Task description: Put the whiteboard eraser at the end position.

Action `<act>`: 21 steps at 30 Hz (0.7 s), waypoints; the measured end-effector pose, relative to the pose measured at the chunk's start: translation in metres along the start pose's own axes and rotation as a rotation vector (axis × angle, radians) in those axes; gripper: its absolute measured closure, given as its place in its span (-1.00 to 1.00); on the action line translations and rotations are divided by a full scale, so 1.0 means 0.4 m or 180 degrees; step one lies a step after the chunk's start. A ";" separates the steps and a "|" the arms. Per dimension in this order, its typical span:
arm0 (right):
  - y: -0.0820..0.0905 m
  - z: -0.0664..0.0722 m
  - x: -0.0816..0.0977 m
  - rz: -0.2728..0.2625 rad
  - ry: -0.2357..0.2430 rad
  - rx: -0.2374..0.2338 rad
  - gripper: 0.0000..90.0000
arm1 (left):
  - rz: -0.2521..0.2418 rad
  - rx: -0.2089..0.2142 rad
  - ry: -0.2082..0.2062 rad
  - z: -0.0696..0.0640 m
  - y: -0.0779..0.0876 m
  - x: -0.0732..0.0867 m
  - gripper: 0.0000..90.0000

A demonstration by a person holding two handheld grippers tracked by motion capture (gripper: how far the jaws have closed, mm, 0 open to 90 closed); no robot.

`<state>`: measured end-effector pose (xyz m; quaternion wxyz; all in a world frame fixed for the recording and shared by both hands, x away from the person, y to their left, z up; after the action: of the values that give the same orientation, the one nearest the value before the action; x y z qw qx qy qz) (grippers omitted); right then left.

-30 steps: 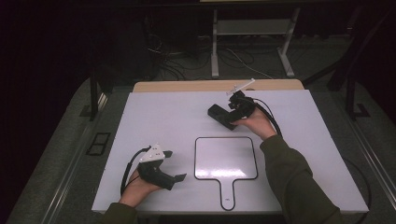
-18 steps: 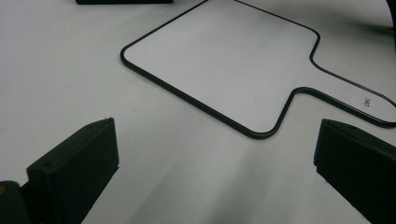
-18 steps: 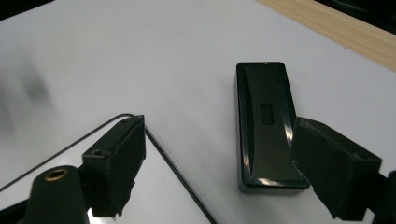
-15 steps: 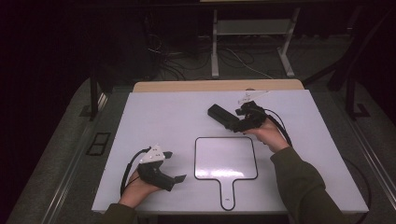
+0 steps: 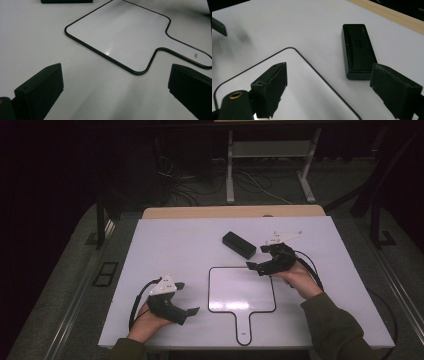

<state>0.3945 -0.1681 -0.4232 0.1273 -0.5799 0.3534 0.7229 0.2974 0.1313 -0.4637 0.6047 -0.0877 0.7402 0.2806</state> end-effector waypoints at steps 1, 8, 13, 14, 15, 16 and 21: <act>0.006 0.005 0.005 0.0011 -0.0007 0.0000 -0.73 | -0.0005 -0.0003 0.0001 -0.001 0.000 -0.001 -1.00; 0.050 0.030 0.042 0.0015 0.0063 0.0031 -0.75 | -0.0010 -0.0003 -0.0003 -0.001 0.002 -0.001 -1.00; 0.080 0.035 0.077 0.0031 0.0063 0.0046 -0.75 | -0.0015 0.0004 -0.0004 -0.002 0.003 -0.002 -1.00; 0.086 0.035 0.083 0.0014 0.0086 0.0074 -0.75 | -0.0014 0.0005 -0.0005 -0.002 0.003 -0.002 -1.00; 0.092 0.035 0.089 0.0000 0.0078 0.0096 -0.75 | -0.0014 0.0004 -0.0004 -0.002 0.003 -0.002 -1.00; 0.097 0.035 0.095 0.0003 0.0046 0.0080 -0.75 | -0.0015 0.0002 0.0006 -0.002 0.003 -0.002 -1.00; 0.125 0.037 0.115 -0.0046 -0.0003 0.0105 -0.75 | -0.0013 0.0009 -0.0001 -0.003 0.003 -0.001 -1.00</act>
<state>0.3399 -0.2046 -0.4467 0.1423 -0.5799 0.3611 0.7163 0.2960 0.1317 -0.4627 0.6055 -0.0884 0.7403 0.2782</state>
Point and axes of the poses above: each handheld gripper's, and its own axes: y roughly backward along the jaws, x roughly out of its underside, z roughly to its left, the point moved 5 cm from there along -y, roughly forward along the jaws, and after that the axes turned 15 degrees about -z, right-handed, at the moved point
